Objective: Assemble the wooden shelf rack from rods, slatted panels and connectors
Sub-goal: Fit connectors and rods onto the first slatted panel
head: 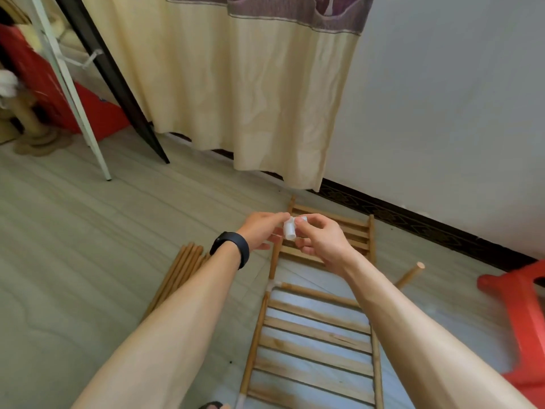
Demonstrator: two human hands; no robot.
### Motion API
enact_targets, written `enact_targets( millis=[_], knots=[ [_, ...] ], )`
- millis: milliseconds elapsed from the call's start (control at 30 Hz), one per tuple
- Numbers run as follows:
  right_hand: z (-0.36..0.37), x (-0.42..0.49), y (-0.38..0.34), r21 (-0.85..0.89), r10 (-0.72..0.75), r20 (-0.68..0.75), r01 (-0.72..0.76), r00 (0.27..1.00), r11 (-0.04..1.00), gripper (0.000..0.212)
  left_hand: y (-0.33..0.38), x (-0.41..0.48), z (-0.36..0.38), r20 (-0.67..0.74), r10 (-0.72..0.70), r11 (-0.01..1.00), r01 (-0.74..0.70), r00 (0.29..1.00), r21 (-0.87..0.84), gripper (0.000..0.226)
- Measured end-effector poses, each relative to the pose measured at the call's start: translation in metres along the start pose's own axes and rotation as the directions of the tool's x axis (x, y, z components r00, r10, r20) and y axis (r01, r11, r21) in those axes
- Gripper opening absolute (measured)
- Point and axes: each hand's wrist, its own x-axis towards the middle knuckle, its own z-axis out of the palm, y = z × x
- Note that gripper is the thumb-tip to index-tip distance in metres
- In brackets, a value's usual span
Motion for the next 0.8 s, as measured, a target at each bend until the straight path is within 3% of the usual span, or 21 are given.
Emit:
enact_targets(
  millis=[167, 367, 800],
  knots=[
    [0.005, 0.02, 0.008, 0.061, 0.05, -0.073, -0.045, 0.996, 0.997, 0.018, -0.01, 0.024, -0.001, -0.252, 0.057, 0.997, -0.069, 0.966, -0.041, 0.036],
    [0.013, 0.032, 0.026, 0.005, 0.11, -0.062, -0.11, 0.992, 0.994, 0.021, -0.023, 0.027, -0.006, -0.088, -0.051, 0.996, 0.044, 0.995, -0.071, 0.034],
    [0.016, 0.037, 0.029, -0.02, 0.053, -0.093, -0.055, 0.994, 0.998, 0.023, -0.031, 0.036, -0.003, -0.119, 0.034, 0.998, -0.039, 0.992, -0.045, 0.039]
  ],
)
